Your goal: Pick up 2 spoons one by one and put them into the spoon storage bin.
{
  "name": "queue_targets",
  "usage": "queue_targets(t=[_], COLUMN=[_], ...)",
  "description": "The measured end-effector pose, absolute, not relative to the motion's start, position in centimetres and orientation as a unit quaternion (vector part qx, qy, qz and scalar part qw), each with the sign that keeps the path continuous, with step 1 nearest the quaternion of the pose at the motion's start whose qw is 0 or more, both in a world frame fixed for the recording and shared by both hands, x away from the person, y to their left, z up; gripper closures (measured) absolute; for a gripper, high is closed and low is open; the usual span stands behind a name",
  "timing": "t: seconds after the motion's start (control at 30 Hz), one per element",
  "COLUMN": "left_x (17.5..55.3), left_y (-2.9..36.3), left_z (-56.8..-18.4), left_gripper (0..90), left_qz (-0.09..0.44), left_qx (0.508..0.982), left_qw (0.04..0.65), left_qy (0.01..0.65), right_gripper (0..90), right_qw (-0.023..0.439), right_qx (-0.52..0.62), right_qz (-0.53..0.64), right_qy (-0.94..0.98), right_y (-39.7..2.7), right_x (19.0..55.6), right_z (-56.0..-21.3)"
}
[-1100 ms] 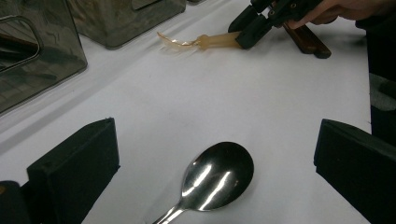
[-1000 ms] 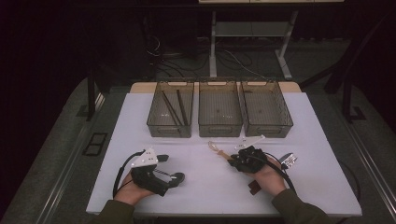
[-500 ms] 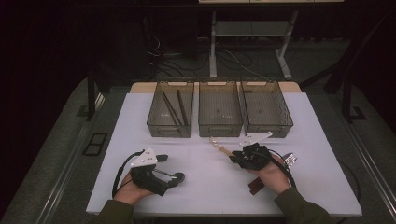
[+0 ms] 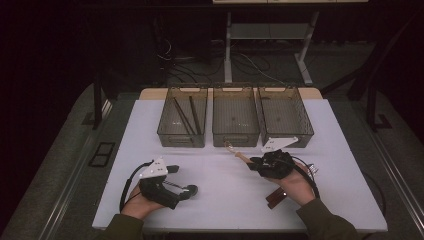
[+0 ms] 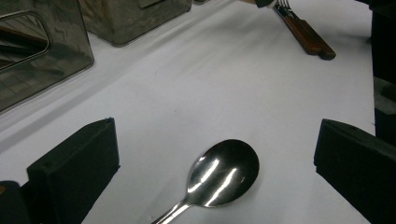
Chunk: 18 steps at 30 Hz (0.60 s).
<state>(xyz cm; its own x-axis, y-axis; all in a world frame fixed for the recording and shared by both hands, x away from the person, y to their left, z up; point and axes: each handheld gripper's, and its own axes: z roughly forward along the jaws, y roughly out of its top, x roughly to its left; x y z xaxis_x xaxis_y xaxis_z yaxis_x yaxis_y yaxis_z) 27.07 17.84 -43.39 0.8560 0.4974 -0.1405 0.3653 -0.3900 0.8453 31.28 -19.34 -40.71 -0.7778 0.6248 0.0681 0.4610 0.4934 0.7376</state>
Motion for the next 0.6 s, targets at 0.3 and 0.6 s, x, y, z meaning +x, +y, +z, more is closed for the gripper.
queue_targets(t=[0.3, 0.6], left_x=[27.1, 27.1], left_y=[17.7, 17.7], left_z=[-43.4, -43.4], left_gripper=[0.0, 0.0], left_qz=[0.066, 0.07], left_qx=[0.833, 0.834], left_qw=[0.484, 0.483], left_qy=[0.258, 0.256], right_gripper=[74.3, 74.3], right_qw=[0.113, 0.122], right_qx=[0.324, 0.334], right_qz=[0.413, 0.428], right_qy=[0.844, 0.831], right_y=[-20.3, -21.2], right_x=[31.8, 32.6], right_z=[-39.3, -38.2])
